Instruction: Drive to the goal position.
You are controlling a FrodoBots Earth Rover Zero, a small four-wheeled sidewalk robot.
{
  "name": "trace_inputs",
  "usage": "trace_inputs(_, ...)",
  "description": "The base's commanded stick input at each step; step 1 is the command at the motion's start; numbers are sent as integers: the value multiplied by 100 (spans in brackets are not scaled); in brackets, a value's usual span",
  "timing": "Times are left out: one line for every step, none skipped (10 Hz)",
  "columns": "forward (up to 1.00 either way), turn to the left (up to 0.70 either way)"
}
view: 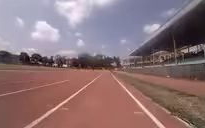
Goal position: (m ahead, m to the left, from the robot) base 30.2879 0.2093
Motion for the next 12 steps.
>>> trace_inputs(70, 0)
trace_inputs(70, 0)
trace_inputs(70, 0)
trace_inputs(70, 0)
trace_inputs(70, 0)
trace_inputs(70, 0)
trace_inputs(70, 0)
trace_inputs(70, 0)
trace_inputs(70, 0)
trace_inputs(70, 0)
trace_inputs(70, 0)
trace_inputs(70, 0)
